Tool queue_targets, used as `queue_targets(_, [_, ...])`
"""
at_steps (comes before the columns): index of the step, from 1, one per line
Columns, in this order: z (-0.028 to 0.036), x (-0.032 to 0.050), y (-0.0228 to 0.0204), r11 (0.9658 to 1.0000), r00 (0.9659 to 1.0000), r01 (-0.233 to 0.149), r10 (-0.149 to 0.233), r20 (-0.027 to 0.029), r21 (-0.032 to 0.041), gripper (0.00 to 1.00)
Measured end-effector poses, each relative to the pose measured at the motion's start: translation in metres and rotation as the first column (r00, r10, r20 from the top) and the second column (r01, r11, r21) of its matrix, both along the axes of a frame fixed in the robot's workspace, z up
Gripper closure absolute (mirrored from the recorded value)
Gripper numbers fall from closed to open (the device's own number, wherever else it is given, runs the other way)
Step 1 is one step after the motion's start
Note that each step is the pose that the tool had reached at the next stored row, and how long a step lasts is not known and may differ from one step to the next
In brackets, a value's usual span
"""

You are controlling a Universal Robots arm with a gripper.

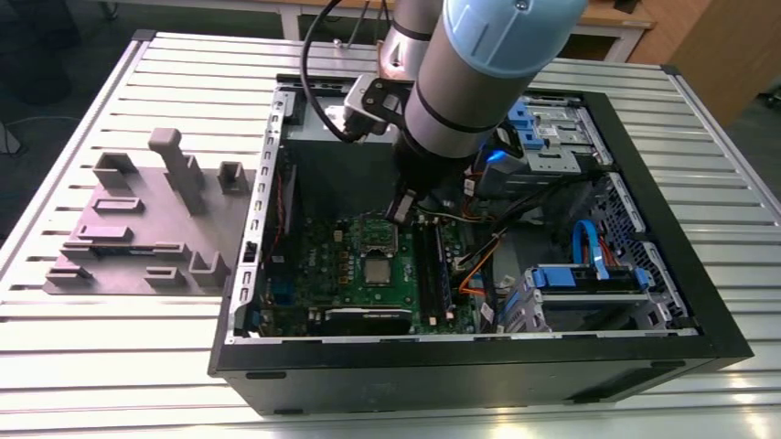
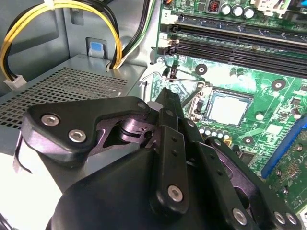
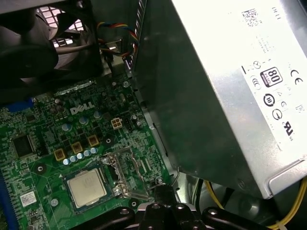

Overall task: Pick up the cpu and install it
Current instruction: 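Close the cpu cover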

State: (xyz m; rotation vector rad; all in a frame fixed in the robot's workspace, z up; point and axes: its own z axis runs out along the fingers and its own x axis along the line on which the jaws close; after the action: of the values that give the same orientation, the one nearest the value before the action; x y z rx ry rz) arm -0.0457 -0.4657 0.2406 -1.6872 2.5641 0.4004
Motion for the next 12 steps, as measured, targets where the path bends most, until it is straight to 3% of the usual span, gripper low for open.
queue_targets(3, [0.0006,0.0,-0.0004,1.0,1.0,0.0,0.0,0.0,-0.006,0.9])
queue_targets(12, [0.0006,-0.0002,-0.0018,1.0,1.0,0.0,0.0,0.0,-0.0068,0.9])
